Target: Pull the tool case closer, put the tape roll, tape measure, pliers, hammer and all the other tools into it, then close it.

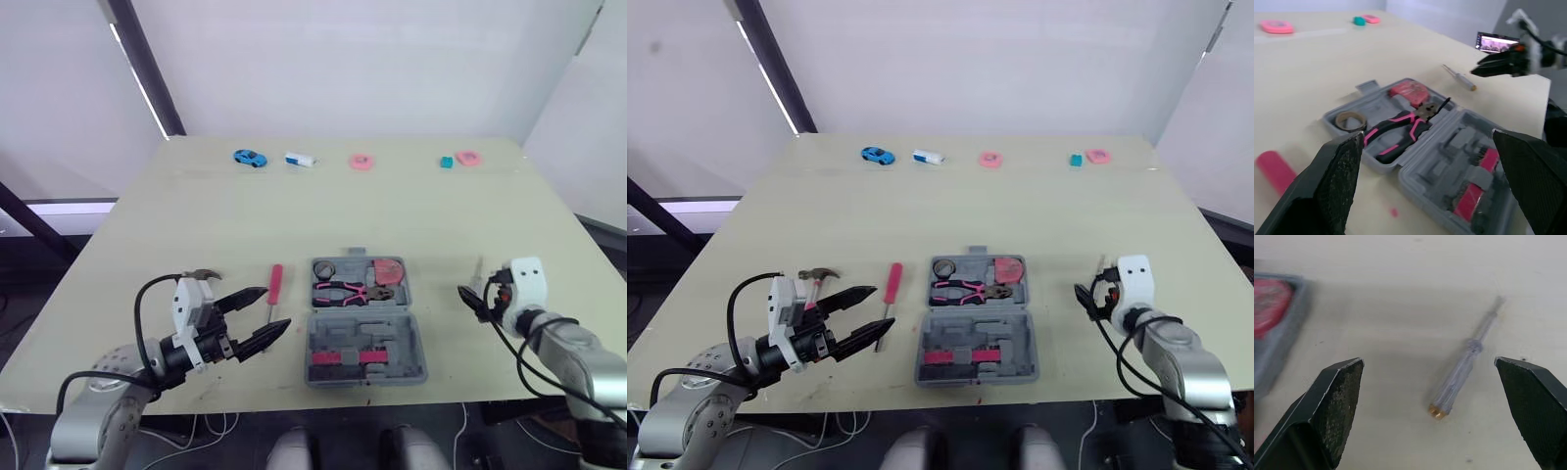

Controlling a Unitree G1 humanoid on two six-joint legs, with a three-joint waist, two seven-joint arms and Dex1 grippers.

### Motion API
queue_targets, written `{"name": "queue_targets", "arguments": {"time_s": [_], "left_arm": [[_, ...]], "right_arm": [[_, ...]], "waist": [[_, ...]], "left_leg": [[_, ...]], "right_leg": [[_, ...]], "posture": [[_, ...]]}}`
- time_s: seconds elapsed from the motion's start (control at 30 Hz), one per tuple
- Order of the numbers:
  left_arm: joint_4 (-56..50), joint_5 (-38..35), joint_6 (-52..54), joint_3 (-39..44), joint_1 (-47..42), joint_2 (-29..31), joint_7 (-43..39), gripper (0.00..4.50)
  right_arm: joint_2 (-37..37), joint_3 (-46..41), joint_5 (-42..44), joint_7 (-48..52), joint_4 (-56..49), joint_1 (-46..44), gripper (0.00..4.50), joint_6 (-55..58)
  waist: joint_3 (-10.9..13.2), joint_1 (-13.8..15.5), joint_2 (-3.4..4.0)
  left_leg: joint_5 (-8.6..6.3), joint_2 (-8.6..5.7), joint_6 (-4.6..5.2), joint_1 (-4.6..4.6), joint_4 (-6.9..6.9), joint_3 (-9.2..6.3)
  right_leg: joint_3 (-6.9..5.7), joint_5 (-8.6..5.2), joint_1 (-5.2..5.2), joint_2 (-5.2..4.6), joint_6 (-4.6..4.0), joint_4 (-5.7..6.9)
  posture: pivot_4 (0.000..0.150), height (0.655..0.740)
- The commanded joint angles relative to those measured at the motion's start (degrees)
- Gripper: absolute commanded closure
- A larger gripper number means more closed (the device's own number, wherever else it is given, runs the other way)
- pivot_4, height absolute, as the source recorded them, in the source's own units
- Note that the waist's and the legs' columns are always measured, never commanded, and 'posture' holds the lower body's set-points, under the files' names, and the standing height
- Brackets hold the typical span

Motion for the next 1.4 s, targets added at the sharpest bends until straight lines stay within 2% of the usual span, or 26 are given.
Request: {"name": "queue_targets", "arguments": {"time_s": [0.03, 0.3, 0.33, 0.43, 0.47, 0.63, 0.73, 0.83, 1.03, 1.13, 1.23, 1.4], "left_arm": [[-2.72, -2.12, 0.11, 0.08, -0.48, 0.91, -1.56, 0.07], [-3.82, -7.39, -0.66, 1.1, -2.14, 1.79, -7.07, 0.07], [-3.94, -8.66, -0.87, 1.78, -2.52, 1.64, -7.74, 0.02], [-4.29, -11.28, -0.85, 3.34, -2.92, 1.63, -8.72, 0.0], [-4.5, -11.74, -0.83, 3.71, -2.77, 1.69, -8.85, 0.0], [-5.35, -10.81, -1.89, 3.84, -1.71, 1.99, -9.36, 0.0], [-5.77, -10.78, -1.72, 3.31, -1.38, 2.08, -9.43, 0.0], [-5.85, -10.37, -1.52, 2.48, -1.26, 2.02, -9.37, 0.0], [-2.29, -4.25, -9.68, 1.35, 0.45, -0.81, -10.65, 0.0], [0.54, -3.51, -13.0, 1.34, 1.34, -1.6, -13.59, 0.0], [2.61, -3.57, -14.34, 1.62, 2.63, -1.38, -15.8, 0.0], [3.51, -4.15, -15.11, 1.53, 4.46, -0.92, -18.25, 0.0]], "right_arm": [[1.51, -1.45, -1.78, -4.07, 5.4, -4.64, 0.0, 0.24], [3.13, -0.68, -6.16, -6.73, 24.51, -13.45, 0.0, -8.9], [3.38, -1.02, -6.38, -7.14, 26.58, -14.41, 0.24, -10.24], [3.86, -1.2, -6.74, -7.19, 30.04, -16.12, 1.28, -12.32], [3.98, -1.06, -6.84, -7.14, 30.41, -16.26, 1.92, -12.58], [4.78, -0.73, -6.92, -7.22, 30.0, -15.55, 4.44, -12.67], [5.11, -0.81, -6.71, -7.25, 27.88, -14.18, 4.44, -11.71], [5.33, -1.56, -5.44, -7.11, 20.66, -10.23, 4.44, -8.68], [7.48, -2.08, -0.86, -7.18, -4.95, 4.44, 4.44, 1.1], [10.01, -1.37, -0.09, -8.95, -13.31, 10.74, 4.44, 4.72], [12.47, 0.53, -0.61, -9.72, -16.47, 15.31, 4.44, 4.46], [14.3, 1.35, -1.82, -10.06, -15.93, 17.86, 4.44, 1.9]], "waist": [[0.0, -0.01, 0.0], [0.01, -0.03, 0.02], [0.01, -0.07, 0.02], [0.01, -0.25, 0.02], [0.01, -0.25, 0.02], [0.01, -0.24, 0.02], [0.01, -0.14, 0.02], [0.01, 0.1, 0.02], [-0.01, 0.05, 0.09], [-0.01, -0.04, 0.09], [-0.09, -0.19, 0.08], [-0.08, -0.18, 0.1]], "left_leg": [[0.0, 0.0, 0.0, 0.0, 0.0, 0.0], [0.0, 0.0, 0.0, -0.03, -0.01, 0.03], [0.0, 0.0, 0.0, -0.04, -0.01, 0.05], [0.0, 0.0, 0.01, -0.02, -0.01, 0.06], [0.0, 0.01, 0.01, -0.01, -0.01, 0.06], [0.0, 0.02, 0.01, -0.01, -0.02, 0.04], [0.0, 0.02, 0.01, 0.0, 0.0, 0.06], [0.0, 0.02, 0.01, -0.01, -0.01, 0.02], [0.0, 0.03, 0.0, -0.01, -0.16, 0.03], [0.0, 0.03, 0.0, 0.01, -0.25, 0.02], [0.01, 0.08, -0.01, 0.17, -0.25, 0.04], [0.01, 0.11, -0.01, 0.17, -0.24, -0.06]], "right_leg": [[0.0, 0.0, 0.0, 0.01, 0.0, 0.0], [0.04, 0.01, 0.0, 0.05, 0.0, 0.0], [0.05, 0.01, 0.0, 0.05, 0.01, 0.0], [0.07, 0.02, 0.0, 0.06, 0.02, 0.0], [0.08, 0.04, 0.0, 0.08, 0.05, 0.0], [0.08, 0.14, 0.0, 0.1, 0.23, 0.0], [0.13, 0.14, 0.01, 0.1, 0.23, 0.0], [0.1, 0.14, 0.02, 0.11, 0.22, 0.0], [0.12, 0.13, -0.01, 0.11, 0.23, -0.04], [0.11, 0.12, -0.01, 0.12, 0.22, -0.08], [0.15, -0.07, 0.02, 0.16, 0.09, -0.07], [0.26, -0.1, -0.02, 0.16, 0.17, -0.08]], "posture": [[0.15, 0.74], [0.15, 0.74], [0.15, 0.74], [0.15, 0.74], [0.15, 0.74], [0.15, 0.74], [0.15, 0.74], [0.15, 0.74], [0.15, 0.74], [0.15, 0.74], [0.15, 0.74], [0.15, 0.74]]}}
